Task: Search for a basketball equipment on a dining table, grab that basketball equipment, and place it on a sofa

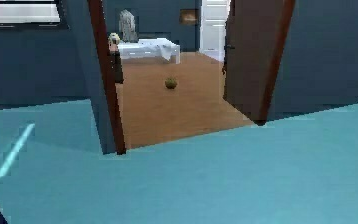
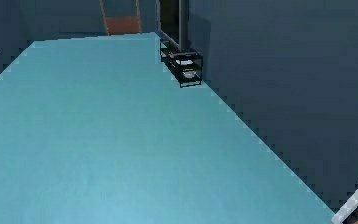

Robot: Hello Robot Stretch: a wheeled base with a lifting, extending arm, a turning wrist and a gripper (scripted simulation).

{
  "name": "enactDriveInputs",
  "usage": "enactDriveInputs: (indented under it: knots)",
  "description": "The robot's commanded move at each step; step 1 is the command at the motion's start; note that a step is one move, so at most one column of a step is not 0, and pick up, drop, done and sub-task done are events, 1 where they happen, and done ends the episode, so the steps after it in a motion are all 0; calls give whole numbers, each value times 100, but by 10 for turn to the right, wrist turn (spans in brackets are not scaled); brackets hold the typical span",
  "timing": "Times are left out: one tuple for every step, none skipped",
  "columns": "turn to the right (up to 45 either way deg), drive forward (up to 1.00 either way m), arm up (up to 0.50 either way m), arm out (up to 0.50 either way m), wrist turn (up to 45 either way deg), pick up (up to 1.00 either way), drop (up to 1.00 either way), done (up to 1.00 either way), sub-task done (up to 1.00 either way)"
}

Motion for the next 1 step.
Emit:
enactDriveInputs:
  knots:
    - [60,0,0,0,0,0,0,0,0]
